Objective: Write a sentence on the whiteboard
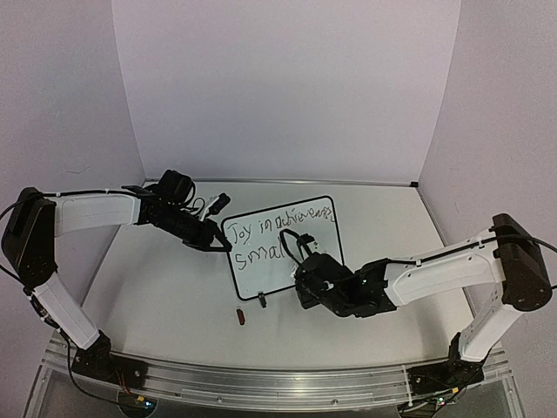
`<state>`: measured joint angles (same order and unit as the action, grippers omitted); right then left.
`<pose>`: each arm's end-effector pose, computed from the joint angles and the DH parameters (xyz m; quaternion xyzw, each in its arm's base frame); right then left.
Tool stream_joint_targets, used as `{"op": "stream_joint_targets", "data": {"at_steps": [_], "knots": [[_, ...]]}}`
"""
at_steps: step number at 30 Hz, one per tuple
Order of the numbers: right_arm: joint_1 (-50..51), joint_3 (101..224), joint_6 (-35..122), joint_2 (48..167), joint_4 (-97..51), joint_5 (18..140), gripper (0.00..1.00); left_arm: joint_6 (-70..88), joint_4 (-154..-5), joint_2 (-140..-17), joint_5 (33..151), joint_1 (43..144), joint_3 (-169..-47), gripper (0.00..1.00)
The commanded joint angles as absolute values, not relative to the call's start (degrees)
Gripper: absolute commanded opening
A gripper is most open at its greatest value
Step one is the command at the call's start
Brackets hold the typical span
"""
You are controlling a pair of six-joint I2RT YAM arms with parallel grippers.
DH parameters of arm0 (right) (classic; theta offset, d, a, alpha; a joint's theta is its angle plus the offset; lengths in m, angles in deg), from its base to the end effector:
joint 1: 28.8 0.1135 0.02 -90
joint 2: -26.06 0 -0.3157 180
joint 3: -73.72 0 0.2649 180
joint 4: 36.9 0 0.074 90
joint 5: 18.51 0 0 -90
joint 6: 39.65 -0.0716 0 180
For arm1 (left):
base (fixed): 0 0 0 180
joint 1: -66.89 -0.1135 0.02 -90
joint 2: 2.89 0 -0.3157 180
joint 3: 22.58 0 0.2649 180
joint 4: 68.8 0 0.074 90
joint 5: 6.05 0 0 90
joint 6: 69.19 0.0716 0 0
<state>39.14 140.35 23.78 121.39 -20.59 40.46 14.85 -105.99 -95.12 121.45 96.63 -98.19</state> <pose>0.1759 0.3359 0.2049 -0.2187 0.8690 0.1030 0.4317 0.2939 -0.2181 0.2476 0.2831 0.8602 -0.3810 0.1863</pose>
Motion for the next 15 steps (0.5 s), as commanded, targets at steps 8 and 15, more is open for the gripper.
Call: {"op": "stream_joint_targets", "data": {"at_steps": [8,15], "knots": [[39.4,141.6,24.5,116.4,-19.2,35.9,0.0,15.6,-107.0,-94.9,116.4,96.6,-99.9,0.0],[39.4,139.7,22.0,117.3,-19.2,37.7,0.0,15.6,-107.0,-94.9,116.5,96.6,-99.9,0.0]]}}
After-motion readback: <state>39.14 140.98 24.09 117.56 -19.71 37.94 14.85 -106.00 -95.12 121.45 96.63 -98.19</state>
